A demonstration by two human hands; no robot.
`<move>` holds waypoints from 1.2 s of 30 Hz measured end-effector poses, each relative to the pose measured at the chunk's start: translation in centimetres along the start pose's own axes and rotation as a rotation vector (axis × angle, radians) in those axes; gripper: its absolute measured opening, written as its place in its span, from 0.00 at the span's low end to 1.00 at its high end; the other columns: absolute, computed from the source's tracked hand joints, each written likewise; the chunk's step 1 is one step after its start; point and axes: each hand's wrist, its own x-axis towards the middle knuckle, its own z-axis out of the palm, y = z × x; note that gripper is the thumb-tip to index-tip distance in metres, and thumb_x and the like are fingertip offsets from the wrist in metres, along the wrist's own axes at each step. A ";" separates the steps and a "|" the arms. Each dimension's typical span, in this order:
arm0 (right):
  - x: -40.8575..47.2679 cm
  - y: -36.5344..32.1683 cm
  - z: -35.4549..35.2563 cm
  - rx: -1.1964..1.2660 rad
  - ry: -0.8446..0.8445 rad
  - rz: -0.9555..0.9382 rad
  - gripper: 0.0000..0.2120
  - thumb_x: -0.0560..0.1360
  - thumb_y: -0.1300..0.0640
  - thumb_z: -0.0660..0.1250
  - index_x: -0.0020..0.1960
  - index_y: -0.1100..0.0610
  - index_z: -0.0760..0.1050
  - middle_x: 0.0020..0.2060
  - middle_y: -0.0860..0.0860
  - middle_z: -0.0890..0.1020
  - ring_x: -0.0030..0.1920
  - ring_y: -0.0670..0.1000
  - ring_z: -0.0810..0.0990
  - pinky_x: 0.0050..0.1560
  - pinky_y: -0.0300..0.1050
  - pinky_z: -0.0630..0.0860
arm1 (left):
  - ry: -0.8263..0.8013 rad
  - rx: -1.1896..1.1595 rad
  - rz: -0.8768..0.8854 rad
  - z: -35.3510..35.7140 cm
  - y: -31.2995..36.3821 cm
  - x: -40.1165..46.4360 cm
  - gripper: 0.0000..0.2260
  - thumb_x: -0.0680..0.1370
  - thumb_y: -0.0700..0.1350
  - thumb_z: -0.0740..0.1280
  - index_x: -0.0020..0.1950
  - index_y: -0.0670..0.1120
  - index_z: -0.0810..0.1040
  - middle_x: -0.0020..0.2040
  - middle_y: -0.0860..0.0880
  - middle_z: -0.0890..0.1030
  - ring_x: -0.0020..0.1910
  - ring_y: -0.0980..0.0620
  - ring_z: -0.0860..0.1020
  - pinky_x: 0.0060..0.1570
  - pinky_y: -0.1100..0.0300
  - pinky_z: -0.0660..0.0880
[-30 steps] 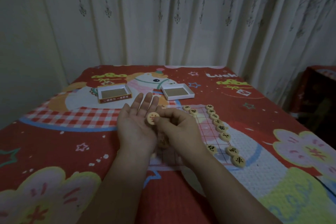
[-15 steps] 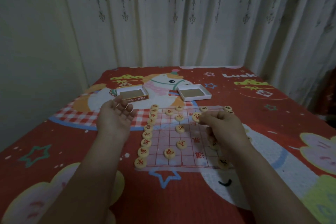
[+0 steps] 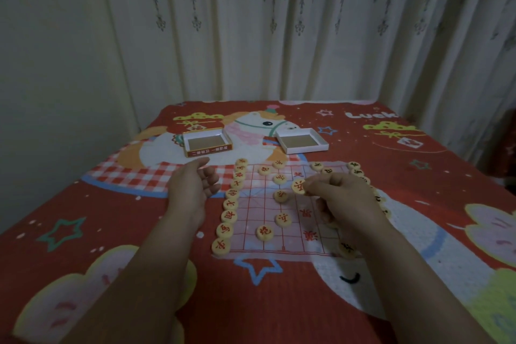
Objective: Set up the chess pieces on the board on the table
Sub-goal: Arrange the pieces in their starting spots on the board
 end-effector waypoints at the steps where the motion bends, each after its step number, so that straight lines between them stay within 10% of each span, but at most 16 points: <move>1: 0.0 0.0 0.0 -0.001 -0.002 -0.002 0.05 0.76 0.63 0.70 0.44 0.64 0.82 0.22 0.52 0.73 0.20 0.48 0.66 0.20 0.37 0.65 | -0.003 0.012 0.006 0.1 -0.1 0.0 0.09 0.81 0.40 0.61 0.58 0.42 0.77 0.35 0.47 0.76 0.33 0.49 0.75 0.36 0.56 0.75; 23: -2.3 -1.7 0.3 -0.559 -0.353 -0.002 0.05 0.72 0.61 0.73 0.41 0.64 0.82 0.30 0.55 0.81 0.28 0.51 0.73 0.30 0.44 0.71 | -0.027 0.074 0.053 0.3 -0.5 0.3 0.10 0.81 0.41 0.61 0.59 0.42 0.78 0.36 0.47 0.77 0.35 0.50 0.76 0.38 0.56 0.74; 26: -2.3 -1.6 0.4 -0.620 -0.366 -0.005 0.05 0.74 0.62 0.72 0.41 0.64 0.83 0.22 0.41 0.79 0.22 0.45 0.71 0.26 0.39 0.69 | -0.024 0.079 0.054 0.2 -0.6 0.3 0.10 0.81 0.41 0.61 0.59 0.41 0.78 0.37 0.46 0.77 0.35 0.49 0.77 0.38 0.56 0.75; 36: -2.3 -1.5 1.1 -0.718 -0.414 -0.025 0.04 0.74 0.63 0.71 0.42 0.63 0.84 0.30 0.42 0.78 0.22 0.32 0.73 0.25 0.29 0.66 | -0.031 0.087 0.059 0.2 -0.4 0.1 0.10 0.81 0.41 0.61 0.60 0.41 0.77 0.36 0.46 0.77 0.34 0.49 0.76 0.37 0.56 0.74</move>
